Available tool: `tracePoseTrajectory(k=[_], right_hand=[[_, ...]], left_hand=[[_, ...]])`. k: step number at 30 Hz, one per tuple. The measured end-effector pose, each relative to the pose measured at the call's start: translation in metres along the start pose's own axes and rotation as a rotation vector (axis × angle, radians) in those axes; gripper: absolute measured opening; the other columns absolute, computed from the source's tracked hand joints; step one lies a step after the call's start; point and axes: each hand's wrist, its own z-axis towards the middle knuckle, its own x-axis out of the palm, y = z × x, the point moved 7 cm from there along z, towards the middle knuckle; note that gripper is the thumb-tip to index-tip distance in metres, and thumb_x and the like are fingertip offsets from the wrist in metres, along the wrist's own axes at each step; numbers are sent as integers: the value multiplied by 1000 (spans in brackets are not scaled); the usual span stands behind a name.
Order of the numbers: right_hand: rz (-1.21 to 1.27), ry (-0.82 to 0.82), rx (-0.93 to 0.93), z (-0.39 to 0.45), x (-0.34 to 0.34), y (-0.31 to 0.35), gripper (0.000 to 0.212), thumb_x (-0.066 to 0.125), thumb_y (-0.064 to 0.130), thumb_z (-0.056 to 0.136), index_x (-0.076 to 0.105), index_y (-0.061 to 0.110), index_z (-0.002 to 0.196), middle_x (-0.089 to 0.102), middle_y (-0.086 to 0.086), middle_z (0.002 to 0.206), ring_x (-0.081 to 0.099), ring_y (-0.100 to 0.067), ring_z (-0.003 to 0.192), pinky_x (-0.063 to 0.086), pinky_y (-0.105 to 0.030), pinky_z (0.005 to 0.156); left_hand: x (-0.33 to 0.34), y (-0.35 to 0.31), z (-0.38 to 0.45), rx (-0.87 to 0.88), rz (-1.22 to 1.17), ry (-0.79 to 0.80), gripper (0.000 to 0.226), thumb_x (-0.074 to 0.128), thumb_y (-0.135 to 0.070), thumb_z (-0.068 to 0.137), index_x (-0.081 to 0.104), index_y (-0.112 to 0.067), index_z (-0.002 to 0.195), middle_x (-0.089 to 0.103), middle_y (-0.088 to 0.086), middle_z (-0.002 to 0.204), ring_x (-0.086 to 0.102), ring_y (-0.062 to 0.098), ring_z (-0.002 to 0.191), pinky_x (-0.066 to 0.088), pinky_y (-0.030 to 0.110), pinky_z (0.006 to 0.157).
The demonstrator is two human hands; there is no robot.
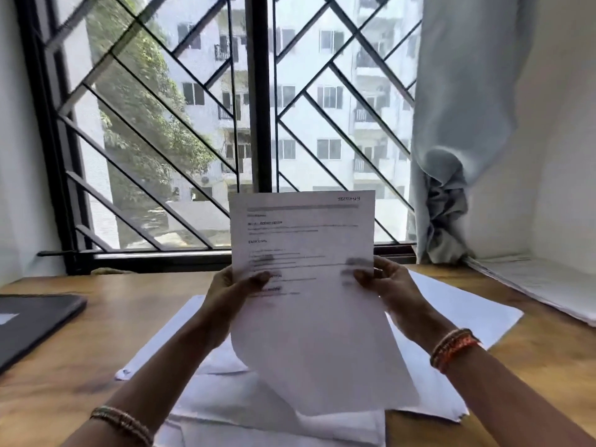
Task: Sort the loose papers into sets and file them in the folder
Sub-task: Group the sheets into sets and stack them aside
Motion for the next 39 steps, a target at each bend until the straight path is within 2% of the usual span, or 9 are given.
tracePoseTrajectory(k=[6, 14, 20, 24, 26, 30, 33, 36, 39], right_hand=[[-57, 20, 14, 2, -3, -3, 21, 60, -2, 84, 69, 10, 98, 75, -6, 87, 70, -14, 72, 58, -26, 65], [-173, 197, 253, -13, 12, -16, 32, 71, 12, 77, 68, 4, 108, 72, -13, 101, 70, -27, 86, 57, -34, 70], [-1159, -634, -677, -30, -16, 70, 32, 54, -11, 73, 73, 4, 95, 72, -20, 85, 67, -37, 81, 51, -37, 70], [-1426, -615, -838, -39, -24, 76, 67, 52, -25, 59, 69, 7, 115, 67, -13, 118, 61, -28, 115, 50, -35, 91], [-1666, -504, -672, -26, -29, 55, 55, 56, -24, 62, 70, 5, 107, 66, -16, 118, 60, -33, 116, 53, -40, 86], [-1959, -270, 198, -13, -67, 1, 31, 49, 0, 89, 61, 10, 117, 58, -13, 126, 56, -31, 118, 49, -38, 92], [-1914, -103, 592, -19, -84, -20, 35, 44, 8, 92, 51, 9, 126, 48, -13, 136, 48, -34, 125, 42, -50, 103], [-1781, -183, 601, -21, -75, -8, 14, 49, 15, 90, 54, 10, 102, 52, -13, 129, 45, -37, 125, 22, -65, 109], [-1793, -151, 197, -17, -18, -3, 31, 49, 30, 94, 52, 9, 117, 51, -14, 133, 36, -33, 134, 7, -63, 112]], left_hand=[[-3, 0, 1, -9, 4, -30, 37, 78, -18, 57, 73, -12, 93, 74, 12, 90, 71, 21, 72, 56, 30, 57], [-2, -3, -2, 38, -24, -132, 11, 67, -11, 85, 68, -9, 96, 74, 6, 84, 70, 17, 69, 57, 29, 57], [-8, 17, 7, -50, 311, -62, 19, 50, -23, 98, 50, -16, 115, 65, 9, 110, 65, 23, 96, 56, 32, 71], [-11, 23, 8, 43, 691, 0, 19, 54, -12, 94, 55, -23, 109, 65, 9, 111, 62, 23, 105, 52, 34, 85], [-4, 26, 5, 73, 888, 117, 25, 60, -15, 90, 54, -31, 109, 64, 4, 113, 60, 17, 109, 47, 26, 85], [15, 36, -12, -17, 1041, 469, 69, 68, -56, 71, 27, -60, 126, 43, -12, 131, 38, 1, 124, 30, 20, 97], [19, 33, -12, 29, 1012, 468, 75, 71, -43, 80, 21, -54, 135, 43, -11, 132, 37, 2, 125, 29, 21, 99], [10, 25, -3, 121, 953, 276, 61, 65, -28, 88, 33, -39, 139, 54, -2, 128, 52, 13, 118, 40, 26, 91], [-5, 13, 4, 235, 961, 107, 39, 58, -12, 91, 50, -25, 127, 63, -1, 111, 61, 15, 105, 47, 26, 83]])
